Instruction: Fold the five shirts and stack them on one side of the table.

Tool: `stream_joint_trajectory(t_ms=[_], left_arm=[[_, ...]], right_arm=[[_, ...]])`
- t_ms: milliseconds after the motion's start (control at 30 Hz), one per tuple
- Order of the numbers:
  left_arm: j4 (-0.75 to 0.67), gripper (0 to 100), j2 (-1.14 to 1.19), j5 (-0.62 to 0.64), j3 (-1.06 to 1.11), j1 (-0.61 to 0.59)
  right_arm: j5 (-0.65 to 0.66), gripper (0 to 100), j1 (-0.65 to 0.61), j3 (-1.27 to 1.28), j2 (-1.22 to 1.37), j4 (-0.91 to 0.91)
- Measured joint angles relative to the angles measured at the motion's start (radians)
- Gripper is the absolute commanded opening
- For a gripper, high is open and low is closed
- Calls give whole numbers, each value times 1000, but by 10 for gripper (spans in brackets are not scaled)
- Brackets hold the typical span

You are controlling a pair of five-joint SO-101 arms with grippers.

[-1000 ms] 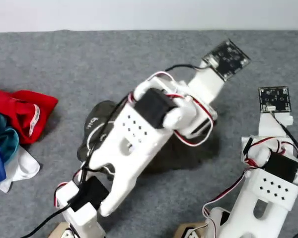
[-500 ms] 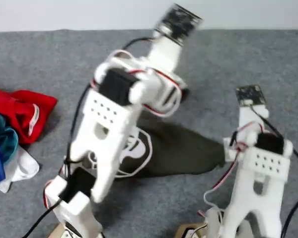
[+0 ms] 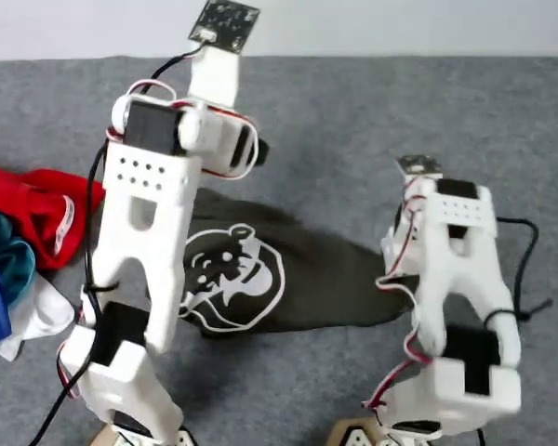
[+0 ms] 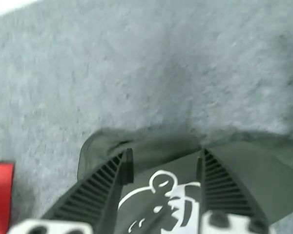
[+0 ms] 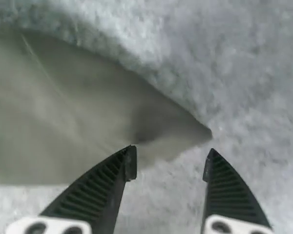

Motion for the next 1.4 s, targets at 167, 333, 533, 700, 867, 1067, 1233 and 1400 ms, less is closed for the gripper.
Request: stream_joint_trajectory(t_ms=[167, 333, 533, 700, 867, 1067, 1233, 1400], left_arm=[[0, 217, 0, 0, 35, -31], [0, 217, 3, 0, 72, -48], [0, 217, 6, 0, 121, -61], [0, 217, 6, 0, 127, -63], [0, 217, 6, 0, 130, -72], [0, 217, 6, 0, 130, -141], [0, 217, 6, 0, 130, -190], [0, 216, 6, 0, 130, -219]], right_arm=[[-15, 231, 5, -17, 120, -84], [-20, 178, 3, -46, 192, -107], [-23, 19, 5, -107, 229, -106], [-21, 10, -2, -210, 239, 15], [48, 10, -3, -364, 196, 161], [112, 10, -15, -582, 23, 232], [163, 10, -52, -783, -3, 230], [232, 10, -147, -1017, -3, 218]])
